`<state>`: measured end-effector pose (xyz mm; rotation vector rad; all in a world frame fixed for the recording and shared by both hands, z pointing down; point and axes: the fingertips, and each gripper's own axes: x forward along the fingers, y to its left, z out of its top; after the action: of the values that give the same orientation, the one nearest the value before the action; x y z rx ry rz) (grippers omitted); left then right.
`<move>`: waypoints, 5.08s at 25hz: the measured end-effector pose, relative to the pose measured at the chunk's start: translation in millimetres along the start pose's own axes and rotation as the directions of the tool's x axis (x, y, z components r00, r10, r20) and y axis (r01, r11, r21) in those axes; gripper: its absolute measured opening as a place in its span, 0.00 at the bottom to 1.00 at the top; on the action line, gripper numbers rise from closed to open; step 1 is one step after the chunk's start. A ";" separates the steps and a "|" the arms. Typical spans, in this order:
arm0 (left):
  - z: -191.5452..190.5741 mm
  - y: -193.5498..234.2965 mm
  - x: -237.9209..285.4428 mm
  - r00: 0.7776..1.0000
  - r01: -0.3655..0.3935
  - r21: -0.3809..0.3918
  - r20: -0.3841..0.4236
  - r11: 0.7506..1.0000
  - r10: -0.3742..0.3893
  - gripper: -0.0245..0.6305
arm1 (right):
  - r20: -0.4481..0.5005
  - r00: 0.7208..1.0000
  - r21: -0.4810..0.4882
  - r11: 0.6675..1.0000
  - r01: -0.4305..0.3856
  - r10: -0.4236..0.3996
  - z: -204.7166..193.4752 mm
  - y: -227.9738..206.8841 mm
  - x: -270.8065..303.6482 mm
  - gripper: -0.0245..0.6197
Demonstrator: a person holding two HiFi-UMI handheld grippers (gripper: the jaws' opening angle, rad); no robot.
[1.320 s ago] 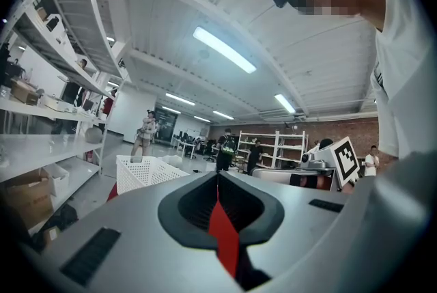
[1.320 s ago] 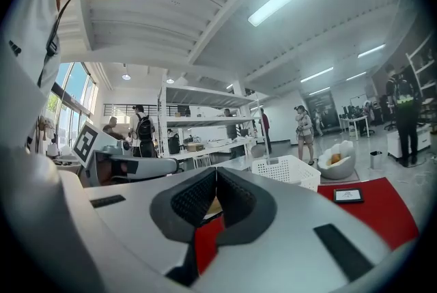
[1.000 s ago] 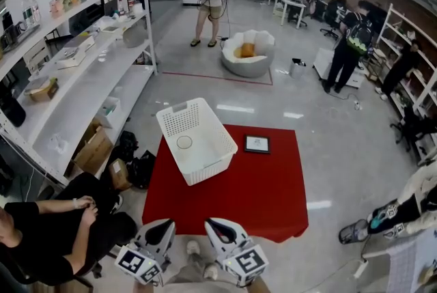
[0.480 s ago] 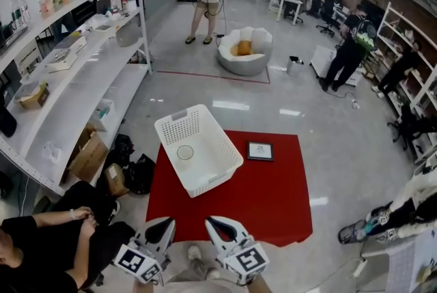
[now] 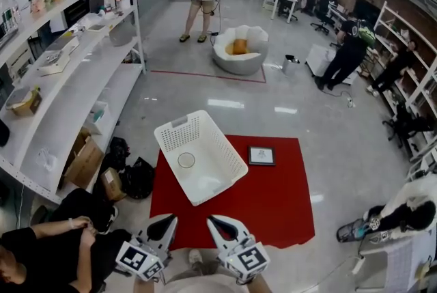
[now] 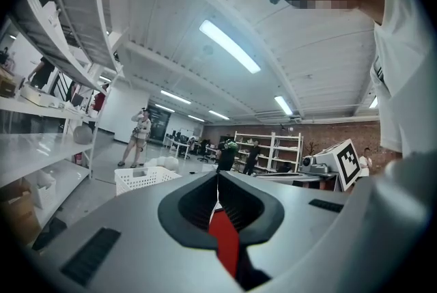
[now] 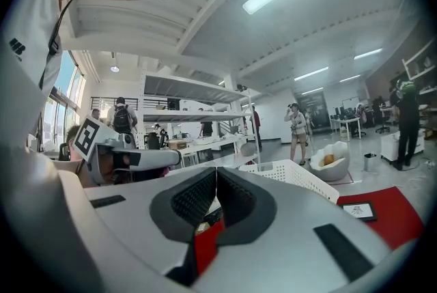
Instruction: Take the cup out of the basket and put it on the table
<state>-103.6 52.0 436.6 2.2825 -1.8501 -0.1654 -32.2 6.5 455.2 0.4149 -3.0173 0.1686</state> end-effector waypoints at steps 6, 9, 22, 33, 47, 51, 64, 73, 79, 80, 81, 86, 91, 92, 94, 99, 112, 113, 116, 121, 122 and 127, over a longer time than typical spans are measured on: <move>3.5 15.2 13.6 1.000 0.002 -0.006 0.005 1.000 -0.002 0.06 | 0.000 1.000 -0.015 1.000 0.000 0.000 6.8 -10.8 16.0 0.05; 3.4 23.6 20.5 1.000 -0.006 -0.009 0.002 1.000 0.006 0.06 | -0.006 1.000 -0.021 1.000 -0.010 0.010 7.5 -17.0 25.4 0.05; 1.9 50.6 67.2 0.998 -0.063 -0.027 0.003 0.998 0.063 0.06 | -0.018 0.996 -0.037 0.996 -0.086 0.085 13.0 -64.9 63.5 0.05; -2.4 73.0 93.1 0.996 -0.093 -0.039 -0.015 0.995 0.092 0.06 | -0.068 0.991 -0.049 0.992 -0.115 0.112 9.0 -95.1 95.2 0.05; -5.2 101.2 111.0 0.988 -0.154 -0.050 -0.027 0.987 0.153 0.06 | -0.286 0.933 -0.170 0.947 -0.274 0.218 -8.9 -132.6 169.0 0.06; -5.0 108.2 115.0 0.985 -0.170 -0.055 -0.023 0.984 0.169 0.06 | -0.331 0.914 -0.203 0.929 -0.311 0.234 -16.3 -146.5 194.8 0.06; -7.3 132.8 128.1 0.978 -0.208 -0.037 -0.024 0.977 0.207 0.06 | -0.470 0.835 -0.259 0.859 -0.441 0.287 -58.3 -160.3 249.6 0.20; -7.4 150.9 134.8 0.973 -0.231 -0.020 -0.028 0.973 0.230 0.06 | -0.615 0.730 -0.246 0.807 -0.536 0.297 -108.7 -164.1 276.1 0.35; -9.9 157.4 143.2 0.973 -0.228 -0.005 -0.038 0.974 0.227 0.06 | -0.721 0.634 -0.241 0.757 -0.607 0.278 -150.7 -165.4 287.3 0.46; -10.3 158.2 144.9 0.973 -0.227 -0.001 -0.041 0.974 0.227 0.06 | -0.736 0.618 -0.237 0.749 -0.618 0.277 -157.4 -165.2 288.1 0.48; -10.6 159.2 146.5 0.973 -0.227 0.002 -0.044 0.974 0.226 0.06 | -0.750 0.601 -0.232 0.742 -0.629 0.275 -163.7 -165.0 288.7 0.50; -11.9 164.7 148.9 0.972 -0.232 0.009 -0.047 0.973 0.232 0.06 | -0.807 0.529 -0.207 0.713 -0.670 0.263 -190.9 -163.2 293.1 0.59; -9.6 168.0 149.1 0.971 -0.237 -0.003 -0.043 0.972 0.236 0.06 | -0.846 0.473 -0.188 0.692 -0.697 0.247 -215.2 -162.3 297.4 0.66; -10.4 168.7 148.9 0.970 -0.238 -0.003 -0.045 0.971 0.238 0.06 | -0.851 0.466 -0.186 0.690 -0.699 0.242 -220.2 -163.2 298.8 0.67; -14.1 170.7 147.6 0.969 -0.243 -0.002 -0.053 0.970 0.243 0.06 | -0.857 0.459 -0.184 0.693 -0.697 0.235 -228.3 -164.7 302.6 0.68; -12.9 172.9 147.3 0.967 -0.250 -0.007 -0.052 0.968 0.249 0.06 | -0.871 0.434 -0.172 0.688 -0.705 0.228 -242.6 -164.2 308.8 0.69; -17.0 176.2 145.6 0.965 -0.260 -0.011 -0.050 0.966 0.259 0.06 | -0.893 0.409 -0.168 0.706 -0.688 0.186 -268.5 -168.3 316.4 0.69; -17.9 176.2 145.0 0.964 -0.261 -0.012 -0.052 0.965 0.260 0.06 | -0.894 0.409 -0.169 0.707 -0.687 0.183 -268.9 -168.6 316.3 0.69; -19.1 177.2 143.5 0.963 -0.265 -0.017 -0.061 0.964 0.263 0.06 | -0.896 0.406 -0.171 0.703 -0.690 0.180 -268.5 -167.7 316.5 0.68; -19.9 179.3 142.5 0.962 -0.267 -0.013 -0.065 0.964 0.265 0.06 | -0.897 0.405 -0.172 0.703 -0.690 0.177 -269.1 -167.9 317.1 0.68; -19.5 179.4 142.8 0.962 -0.266 -0.012 -0.065 0.964 0.265 0.06 | -0.897 0.406 -0.173 0.705 -0.688 0.176 -268.9 -168.1 317.4 0.68; -15.7 178.2 144.6 0.963 -0.263 -0.012 -0.057 0.965 0.262 0.06 | -0.896 0.411 -0.179 0.710 -0.681 0.168 -266.9 -168.3 316.9 0.68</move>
<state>-239.8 -123.2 497.2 1.9819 -2.0878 -0.0791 -270.0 -205.6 769.0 -0.4644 -1.9497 -0.3533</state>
